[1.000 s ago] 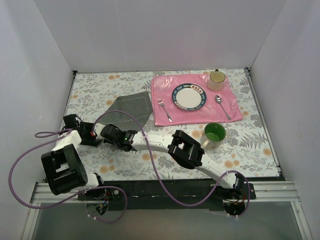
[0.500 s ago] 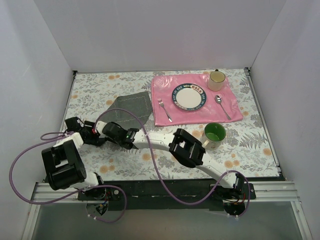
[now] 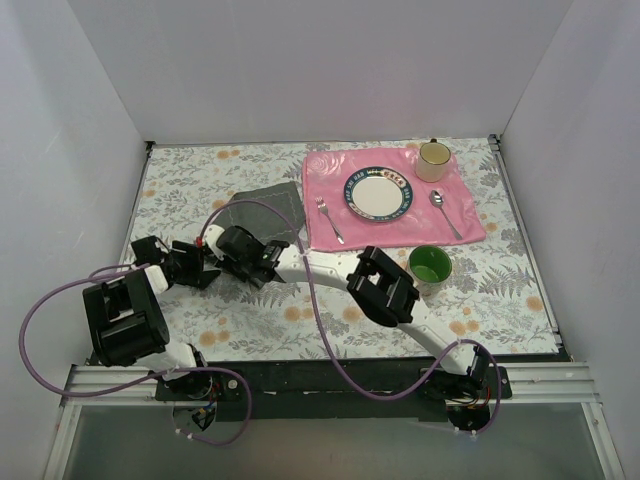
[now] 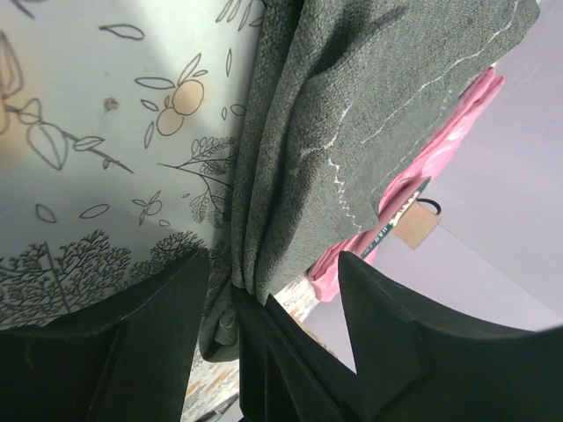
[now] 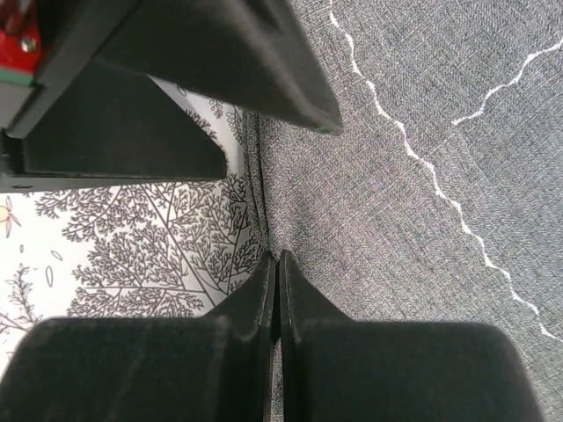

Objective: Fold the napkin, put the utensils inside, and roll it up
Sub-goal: Roll the napkin with the utensil

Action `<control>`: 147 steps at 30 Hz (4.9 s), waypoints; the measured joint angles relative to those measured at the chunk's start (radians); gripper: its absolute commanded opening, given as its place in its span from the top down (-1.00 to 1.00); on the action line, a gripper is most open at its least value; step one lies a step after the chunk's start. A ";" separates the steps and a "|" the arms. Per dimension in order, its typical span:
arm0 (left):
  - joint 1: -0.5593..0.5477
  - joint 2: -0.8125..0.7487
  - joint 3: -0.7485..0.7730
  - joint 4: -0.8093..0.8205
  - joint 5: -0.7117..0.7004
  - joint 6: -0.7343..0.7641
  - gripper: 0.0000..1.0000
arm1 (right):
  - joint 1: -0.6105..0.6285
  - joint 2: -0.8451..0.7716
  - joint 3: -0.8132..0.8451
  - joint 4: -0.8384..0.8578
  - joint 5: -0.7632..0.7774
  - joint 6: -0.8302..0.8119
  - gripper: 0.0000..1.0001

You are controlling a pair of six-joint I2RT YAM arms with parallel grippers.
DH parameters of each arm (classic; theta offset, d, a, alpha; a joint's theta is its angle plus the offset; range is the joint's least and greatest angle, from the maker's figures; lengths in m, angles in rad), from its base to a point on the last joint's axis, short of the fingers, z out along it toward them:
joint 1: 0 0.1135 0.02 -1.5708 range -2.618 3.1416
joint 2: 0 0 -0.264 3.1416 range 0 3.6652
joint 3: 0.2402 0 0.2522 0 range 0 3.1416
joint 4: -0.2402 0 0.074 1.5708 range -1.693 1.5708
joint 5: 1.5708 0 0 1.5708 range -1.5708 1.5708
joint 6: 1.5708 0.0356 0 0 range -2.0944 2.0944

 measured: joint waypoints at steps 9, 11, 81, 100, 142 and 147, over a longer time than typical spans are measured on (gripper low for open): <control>0.000 0.040 -0.010 0.066 0.039 -0.013 -0.10 | -0.040 -0.012 -0.008 -0.003 -0.105 0.076 0.97; 0.000 0.044 -0.010 0.071 0.039 -0.011 -0.06 | -0.048 -0.013 -0.008 -0.003 -0.130 0.090 0.97; 0.000 0.122 0.114 -0.167 0.005 0.097 1.00 | 0.039 0.031 0.027 0.014 0.090 -0.162 0.17; 0.000 0.097 0.129 -0.190 -0.019 0.153 0.77 | 0.007 0.023 -0.007 0.096 0.021 -0.083 0.97; -0.111 0.064 0.235 -0.319 -0.217 0.025 -0.14 | -0.309 0.032 -0.203 0.395 -0.893 0.634 0.97; -0.111 0.069 0.235 -0.285 -0.219 0.034 0.20 | -0.312 0.048 -0.181 0.381 -0.914 0.627 0.97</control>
